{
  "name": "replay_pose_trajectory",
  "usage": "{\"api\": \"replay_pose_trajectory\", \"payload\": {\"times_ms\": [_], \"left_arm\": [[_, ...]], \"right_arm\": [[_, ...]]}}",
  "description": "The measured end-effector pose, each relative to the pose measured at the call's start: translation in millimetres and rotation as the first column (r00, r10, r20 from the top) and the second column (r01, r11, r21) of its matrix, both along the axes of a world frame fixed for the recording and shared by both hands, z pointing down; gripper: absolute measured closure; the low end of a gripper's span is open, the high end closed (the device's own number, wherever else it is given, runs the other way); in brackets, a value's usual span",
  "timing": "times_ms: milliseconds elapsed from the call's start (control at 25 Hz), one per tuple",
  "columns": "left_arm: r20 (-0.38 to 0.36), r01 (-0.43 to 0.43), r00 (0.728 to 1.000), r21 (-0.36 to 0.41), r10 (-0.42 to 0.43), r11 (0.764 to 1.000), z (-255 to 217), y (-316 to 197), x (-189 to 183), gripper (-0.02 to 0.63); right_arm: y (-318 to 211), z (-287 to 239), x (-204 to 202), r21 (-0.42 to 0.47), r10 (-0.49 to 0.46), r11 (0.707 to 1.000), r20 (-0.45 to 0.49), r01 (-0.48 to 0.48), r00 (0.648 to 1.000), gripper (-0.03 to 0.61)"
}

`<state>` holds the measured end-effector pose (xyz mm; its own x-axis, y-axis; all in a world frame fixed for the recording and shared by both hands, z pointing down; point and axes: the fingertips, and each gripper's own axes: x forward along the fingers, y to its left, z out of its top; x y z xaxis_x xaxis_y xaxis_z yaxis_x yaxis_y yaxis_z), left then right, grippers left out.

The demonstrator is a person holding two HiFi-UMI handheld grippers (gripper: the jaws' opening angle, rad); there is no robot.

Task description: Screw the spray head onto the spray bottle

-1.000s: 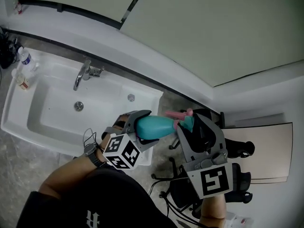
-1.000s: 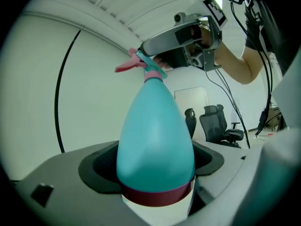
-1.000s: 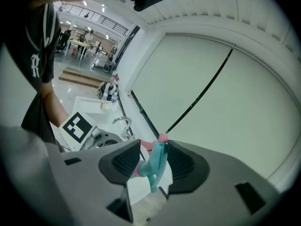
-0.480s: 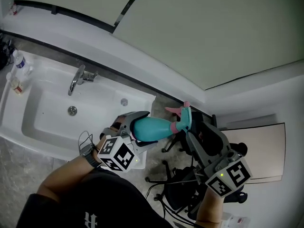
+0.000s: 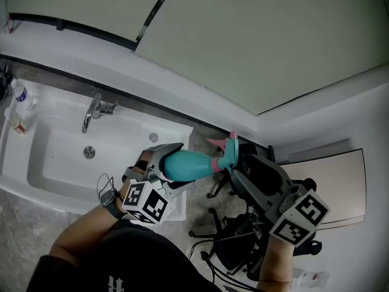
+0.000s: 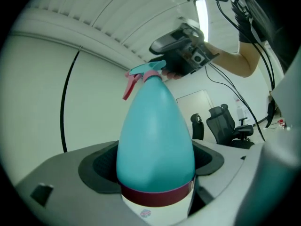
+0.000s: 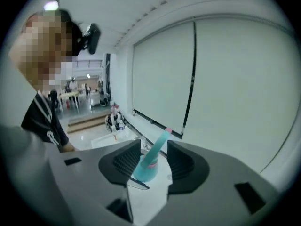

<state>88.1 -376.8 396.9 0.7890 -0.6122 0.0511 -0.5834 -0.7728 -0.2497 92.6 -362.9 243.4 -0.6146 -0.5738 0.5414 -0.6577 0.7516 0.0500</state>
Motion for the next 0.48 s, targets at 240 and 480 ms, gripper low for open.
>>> {"api": "replay_pose_trajectory", "payload": {"times_ms": [240, 480], "left_arm": [[0.03, 0.001, 1.0, 0.01, -0.001, 1.0, 1, 3, 2, 0.187], [-0.008, -0.054, 0.999, -0.042, 0.053, 0.998, -5, 9, 4, 0.187]], "right_arm": [[-12, 21, -10, -0.223, -0.063, 0.972, 0.077, 0.078, 0.995, 0.425], [4, 22, -23, -0.142, -0.194, 0.972, -0.011, 0.19, 0.981, 0.486]]}}
